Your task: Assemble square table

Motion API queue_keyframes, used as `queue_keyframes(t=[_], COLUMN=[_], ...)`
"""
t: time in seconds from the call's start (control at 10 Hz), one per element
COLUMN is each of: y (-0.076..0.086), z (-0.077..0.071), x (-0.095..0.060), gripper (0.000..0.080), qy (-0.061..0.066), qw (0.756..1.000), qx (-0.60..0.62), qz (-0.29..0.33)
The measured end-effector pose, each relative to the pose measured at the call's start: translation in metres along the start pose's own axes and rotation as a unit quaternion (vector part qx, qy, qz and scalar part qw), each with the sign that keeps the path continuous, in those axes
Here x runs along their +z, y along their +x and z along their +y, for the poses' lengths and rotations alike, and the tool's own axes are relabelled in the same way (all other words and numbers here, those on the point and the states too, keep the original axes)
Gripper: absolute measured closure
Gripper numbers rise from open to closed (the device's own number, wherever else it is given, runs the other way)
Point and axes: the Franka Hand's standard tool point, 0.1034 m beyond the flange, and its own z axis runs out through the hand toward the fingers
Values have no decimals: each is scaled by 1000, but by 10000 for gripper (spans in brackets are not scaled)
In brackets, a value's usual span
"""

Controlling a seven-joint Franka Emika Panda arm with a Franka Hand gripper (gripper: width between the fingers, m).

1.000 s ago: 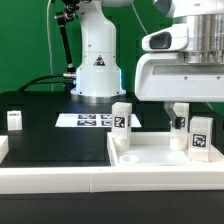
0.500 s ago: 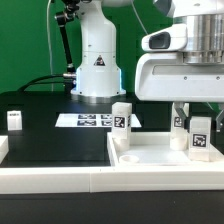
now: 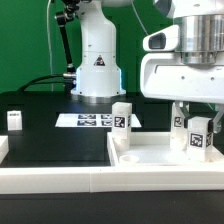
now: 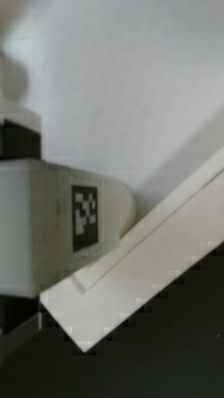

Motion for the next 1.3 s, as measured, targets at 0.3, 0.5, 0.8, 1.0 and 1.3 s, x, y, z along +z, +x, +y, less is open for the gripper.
queue_keyframes(t=[0.3, 0.5, 0.8, 1.0, 1.3], y=[0, 0, -2, -2, -1], z=[1, 1, -1, -1, -1], x=[0, 0, 0, 0, 1], gripper=[509, 509, 509, 509, 509], qy=[18, 20, 21, 26, 25], qw=[988, 970, 936, 901, 865], qx=[152, 241, 352, 433, 501], qz=[-3, -8, -12, -22, -26])
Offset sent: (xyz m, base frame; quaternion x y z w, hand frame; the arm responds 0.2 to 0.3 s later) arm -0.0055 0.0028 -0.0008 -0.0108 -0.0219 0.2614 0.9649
